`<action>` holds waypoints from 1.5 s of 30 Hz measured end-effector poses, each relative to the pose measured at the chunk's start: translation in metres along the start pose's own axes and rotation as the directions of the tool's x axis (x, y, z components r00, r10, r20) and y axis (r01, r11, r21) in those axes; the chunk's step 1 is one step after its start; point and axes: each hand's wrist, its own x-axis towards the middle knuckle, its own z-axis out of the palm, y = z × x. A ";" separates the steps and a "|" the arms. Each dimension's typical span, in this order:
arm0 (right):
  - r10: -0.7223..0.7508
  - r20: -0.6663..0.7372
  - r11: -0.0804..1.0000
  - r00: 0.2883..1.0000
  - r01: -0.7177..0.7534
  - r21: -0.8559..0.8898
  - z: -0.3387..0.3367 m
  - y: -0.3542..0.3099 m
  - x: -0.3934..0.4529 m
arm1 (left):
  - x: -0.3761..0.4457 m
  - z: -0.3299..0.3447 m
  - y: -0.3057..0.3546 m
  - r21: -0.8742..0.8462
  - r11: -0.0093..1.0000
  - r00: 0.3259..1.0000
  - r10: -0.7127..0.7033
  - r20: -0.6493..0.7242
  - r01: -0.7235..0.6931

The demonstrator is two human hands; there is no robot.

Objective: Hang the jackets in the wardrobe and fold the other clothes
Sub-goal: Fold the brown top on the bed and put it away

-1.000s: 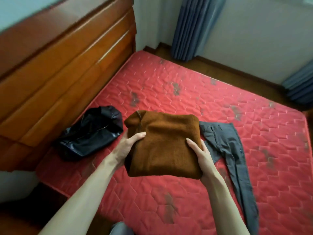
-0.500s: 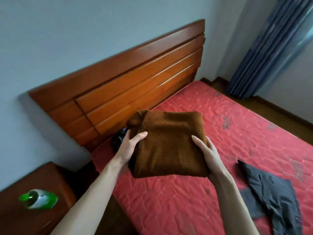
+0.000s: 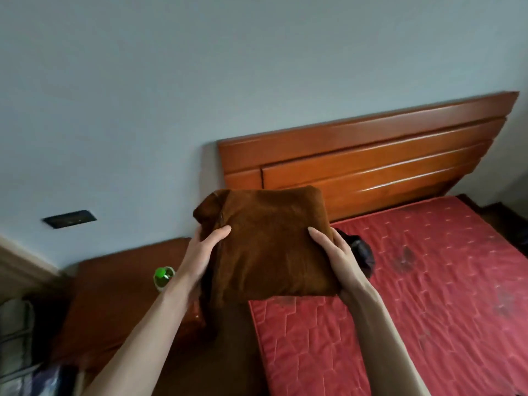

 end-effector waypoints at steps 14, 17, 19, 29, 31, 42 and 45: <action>0.113 0.405 0.983 0.907 -0.043 -0.178 0.274 0.049 0.046 | -0.075 -0.247 0.052 -0.085 0.986 0.888 0.088 -0.451 -0.141; 0.136 0.447 0.973 0.884 -0.035 -0.228 0.328 0.065 0.051 | -0.090 -0.294 0.053 -0.092 0.983 0.841 0.084 -0.534 -0.157; 0.183 0.466 0.962 0.865 -0.059 -0.267 0.360 0.073 0.051 | -0.103 -0.321 0.052 -0.117 0.980 0.801 0.063 -0.595 -0.164; 0.287 0.664 0.941 0.690 -0.075 -0.329 0.487 0.106 0.040 | -0.153 -0.407 0.068 -0.274 0.923 0.621 -0.050 -0.782 -0.270; 0.293 0.707 0.937 0.644 -0.044 -0.348 0.516 0.112 0.037 | -0.162 -0.431 0.071 -0.260 0.920 0.585 -0.043 -0.810 -0.293; 0.335 0.806 0.932 0.489 -0.044 -0.361 0.686 0.136 0.058 | -0.172 -0.539 0.116 -0.278 0.875 0.439 -0.086 -0.894 -0.395; 0.345 0.823 0.930 0.452 -0.048 -0.364 0.733 0.139 0.069 | -0.166 -0.559 0.133 -0.201 0.891 0.384 -0.033 -0.923 -0.407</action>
